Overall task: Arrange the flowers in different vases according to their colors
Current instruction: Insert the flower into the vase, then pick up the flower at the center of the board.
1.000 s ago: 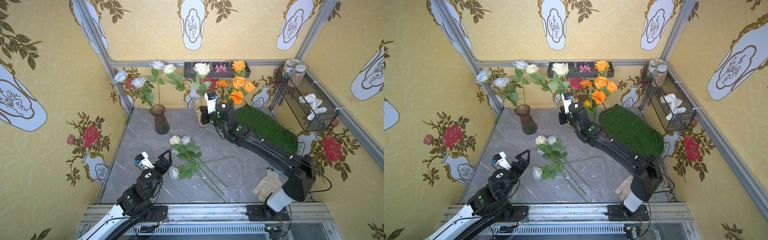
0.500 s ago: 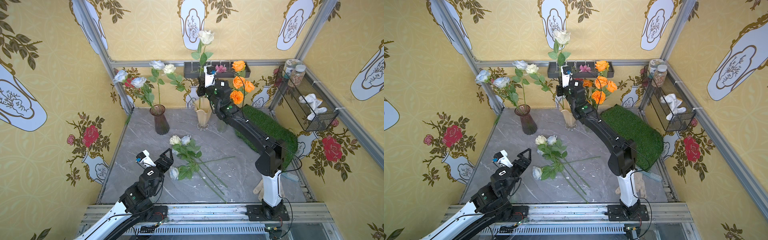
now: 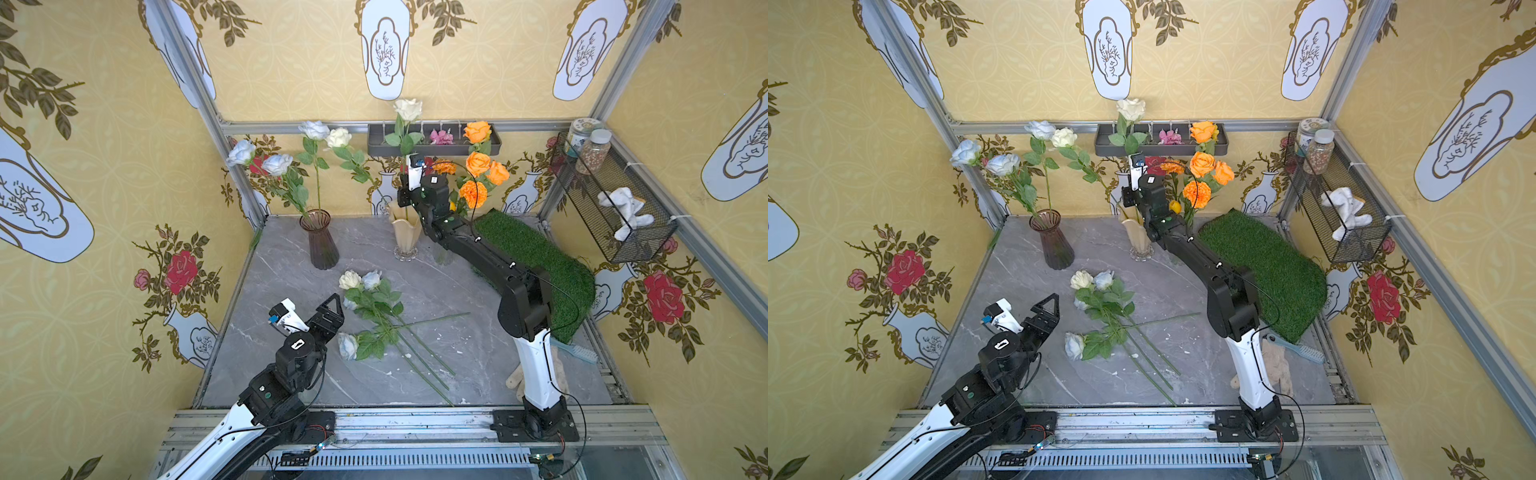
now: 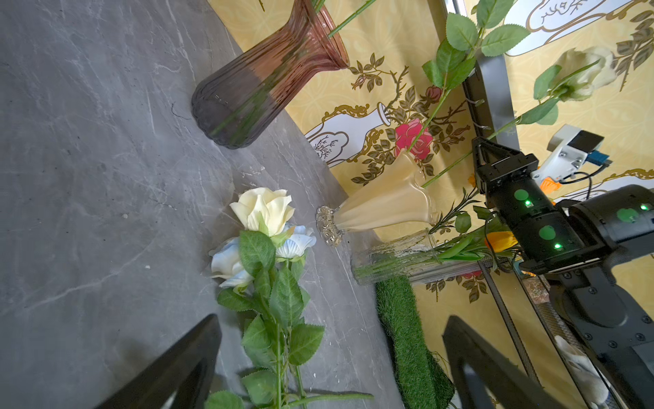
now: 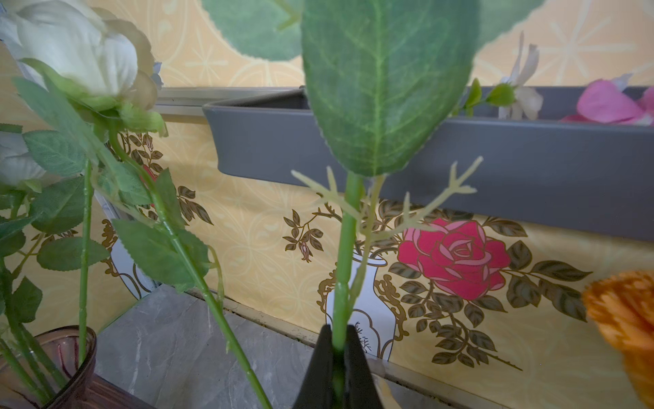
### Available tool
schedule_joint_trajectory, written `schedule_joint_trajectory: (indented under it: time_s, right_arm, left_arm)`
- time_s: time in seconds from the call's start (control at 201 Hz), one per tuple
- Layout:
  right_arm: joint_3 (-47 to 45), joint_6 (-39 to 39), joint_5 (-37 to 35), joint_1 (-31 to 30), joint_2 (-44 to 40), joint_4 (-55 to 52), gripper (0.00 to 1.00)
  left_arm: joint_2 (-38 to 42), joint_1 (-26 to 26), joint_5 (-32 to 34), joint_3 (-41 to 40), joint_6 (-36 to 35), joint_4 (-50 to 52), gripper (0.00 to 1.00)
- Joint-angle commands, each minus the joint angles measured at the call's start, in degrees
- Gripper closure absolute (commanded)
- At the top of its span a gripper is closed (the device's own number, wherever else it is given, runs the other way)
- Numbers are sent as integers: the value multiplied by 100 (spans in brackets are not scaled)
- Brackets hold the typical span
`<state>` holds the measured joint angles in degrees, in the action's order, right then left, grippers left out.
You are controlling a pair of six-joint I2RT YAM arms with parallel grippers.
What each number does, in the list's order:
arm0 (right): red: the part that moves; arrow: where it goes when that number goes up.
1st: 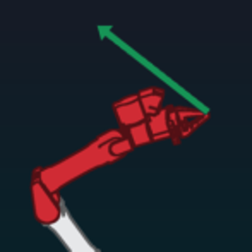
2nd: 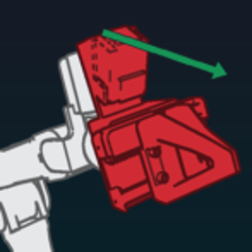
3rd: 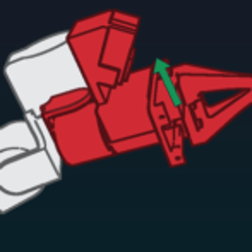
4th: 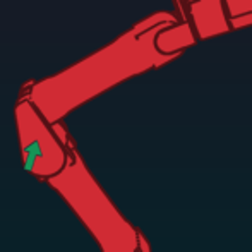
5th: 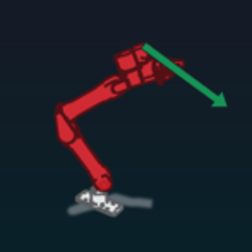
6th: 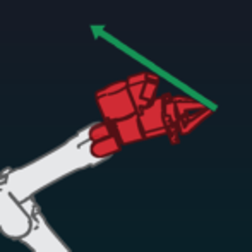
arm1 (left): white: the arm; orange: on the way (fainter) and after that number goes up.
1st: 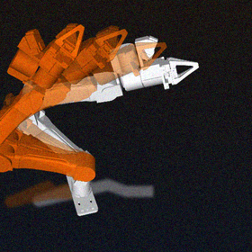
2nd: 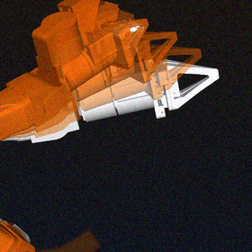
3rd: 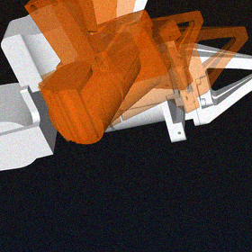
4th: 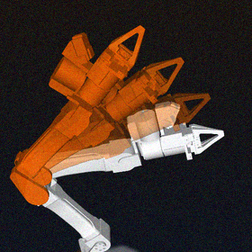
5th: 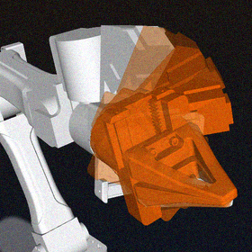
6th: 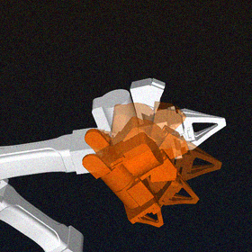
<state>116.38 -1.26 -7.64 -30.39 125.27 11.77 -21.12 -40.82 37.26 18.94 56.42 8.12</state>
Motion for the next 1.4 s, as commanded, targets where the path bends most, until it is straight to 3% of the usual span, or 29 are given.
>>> schedule_joint_trajectory:
  time_s: [0.0,0.06,0.219,0.359,0.618,0.747,1.056,1.191,1.395]
  right_arm:
    - [-47,-85,8,-37,75,178,97]
    - [12,-89,21,-50,94,42,88]
    - [219,160,-19,-149,92,-533,42]
    - [100,223,-131,-218,-196,-816,32]
    - [52,622,-520,-736,-1036,-1941,27]
    - [-356,187,-687,-970,-1662,-2856,27]
    - [-3379,-1746,633,-1136,-3682,-4173,38]
    - [-4354,-2337,792,-1449,-3963,-4517,44]
    - [-5463,-3157,812,-2070,-4029,-3886,52]
  left_arm:
    - [-4,46,-113,-43,-26,-202,0]
    - [11,73,-138,-48,-18,-201,0]
    - [37,109,-162,-73,-9,-206,0]
    - [99,122,-183,-94,13,-191,0]
    - [238,125,-184,-140,60,-136,0]
    - [403,120,-204,-187,140,-41,0]
    - [732,122,-348,-250,290,209,0]
    - [668,120,-444,-186,347,286,0]
    - [594,118,-680,-70,419,485,0]
